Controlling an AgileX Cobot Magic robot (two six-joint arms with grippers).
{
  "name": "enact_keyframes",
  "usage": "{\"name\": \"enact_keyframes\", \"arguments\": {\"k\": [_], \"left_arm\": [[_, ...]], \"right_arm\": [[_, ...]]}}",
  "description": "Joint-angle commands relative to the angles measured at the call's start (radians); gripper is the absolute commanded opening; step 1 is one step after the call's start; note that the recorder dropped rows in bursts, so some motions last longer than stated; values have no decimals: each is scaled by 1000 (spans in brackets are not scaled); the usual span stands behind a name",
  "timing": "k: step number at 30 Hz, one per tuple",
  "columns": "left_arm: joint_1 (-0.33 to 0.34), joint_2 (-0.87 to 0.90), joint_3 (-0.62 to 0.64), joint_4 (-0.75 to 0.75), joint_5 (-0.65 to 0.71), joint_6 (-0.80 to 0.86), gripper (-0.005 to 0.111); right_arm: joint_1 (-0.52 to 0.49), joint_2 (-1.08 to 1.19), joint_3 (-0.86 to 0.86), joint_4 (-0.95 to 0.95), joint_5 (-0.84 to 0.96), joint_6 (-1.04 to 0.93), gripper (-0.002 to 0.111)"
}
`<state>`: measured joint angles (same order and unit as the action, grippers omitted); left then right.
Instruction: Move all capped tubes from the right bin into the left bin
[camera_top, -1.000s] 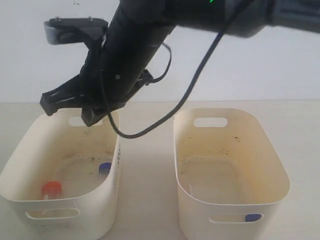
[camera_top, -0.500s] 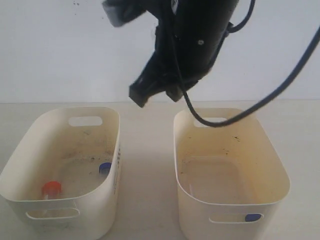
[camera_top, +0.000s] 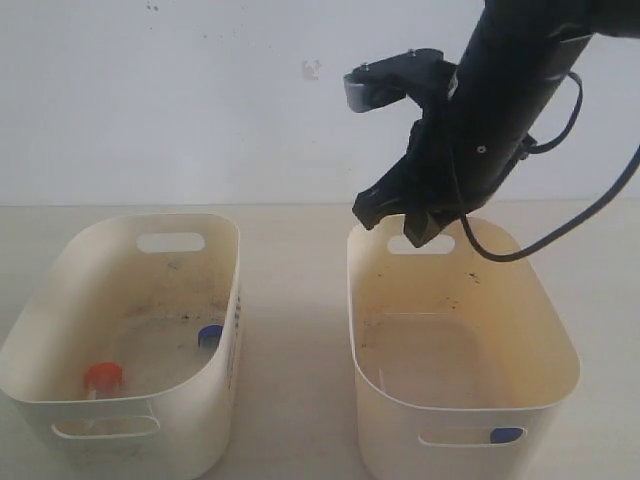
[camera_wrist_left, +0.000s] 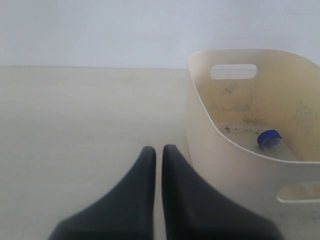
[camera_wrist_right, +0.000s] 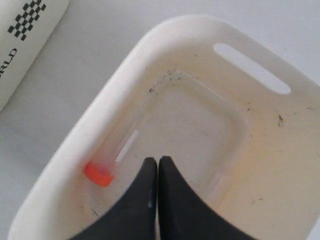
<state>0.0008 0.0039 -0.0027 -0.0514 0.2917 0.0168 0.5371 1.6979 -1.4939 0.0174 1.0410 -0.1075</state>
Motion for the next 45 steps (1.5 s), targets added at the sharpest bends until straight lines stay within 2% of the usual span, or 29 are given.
{"name": "enact_keyframes", "arguments": {"k": [1, 4, 7, 12, 18, 22, 37, 42, 45], "left_arm": [[5, -4, 3, -4, -3, 2, 4], [5, -4, 3, -4, -3, 2, 4], [5, -4, 3, -4, -3, 2, 4], [5, -4, 3, -4, -3, 2, 4], [5, -4, 3, -4, -3, 2, 4], [5, -4, 3, -4, -3, 2, 4], [5, -4, 3, -4, -3, 2, 4], [5, -4, 3, -4, -3, 2, 4], [5, -4, 3, -4, -3, 2, 4]], "right_arm": [[-78, 72, 6, 133, 4, -64, 0], [-90, 99, 6, 217, 24, -179, 0], [-90, 106, 6, 257, 26, -205, 0], [-90, 130, -14, 248, 27, -144, 0], [-90, 280, -182, 246, 157, -85, 0], [-90, 365, -257, 239, 180, -46, 0], [-90, 427, -259, 241, 180, 0, 0], [-90, 384, -259, 337, 180, -91, 0], [-90, 359, -259, 315, 180, -115, 0]]}}
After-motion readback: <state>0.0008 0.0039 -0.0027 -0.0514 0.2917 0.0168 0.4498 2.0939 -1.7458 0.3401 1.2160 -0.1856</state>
